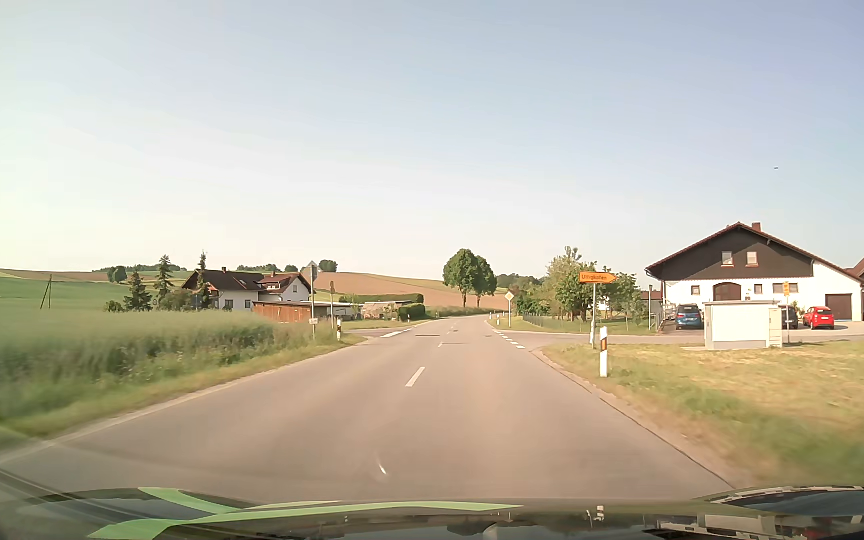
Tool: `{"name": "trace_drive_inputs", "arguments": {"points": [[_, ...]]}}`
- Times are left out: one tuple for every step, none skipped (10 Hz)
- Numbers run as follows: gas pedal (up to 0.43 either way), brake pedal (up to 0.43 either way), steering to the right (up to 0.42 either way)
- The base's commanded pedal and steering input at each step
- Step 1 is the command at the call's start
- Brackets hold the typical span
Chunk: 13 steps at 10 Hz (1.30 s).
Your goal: Follow the waypoints while adhering to traffic rules and regulations
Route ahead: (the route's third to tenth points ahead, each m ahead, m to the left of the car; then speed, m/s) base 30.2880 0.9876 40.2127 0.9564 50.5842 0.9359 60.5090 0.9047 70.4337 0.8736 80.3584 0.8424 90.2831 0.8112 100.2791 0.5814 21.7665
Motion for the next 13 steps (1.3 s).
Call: {"name": "trace_drive_inputs", "arguments": {"points": [[0.098,0.0,-0.001],[0.11,0.0,-0.002],[0.118,0.0,-0.002],[0.138,0.0,-0.002],[0.138,0.0,-0.002],[0.15,0.0,-0.002],[0.15,0.0,-0.002],[0.138,0.0,-0.002],[0.118,0.0,-0.002],[0.11,0.0,-0.002],[0.11,0.0,-0.002],[0.11,0.0,-0.002],[0.118,0.0,-0.002]]}}
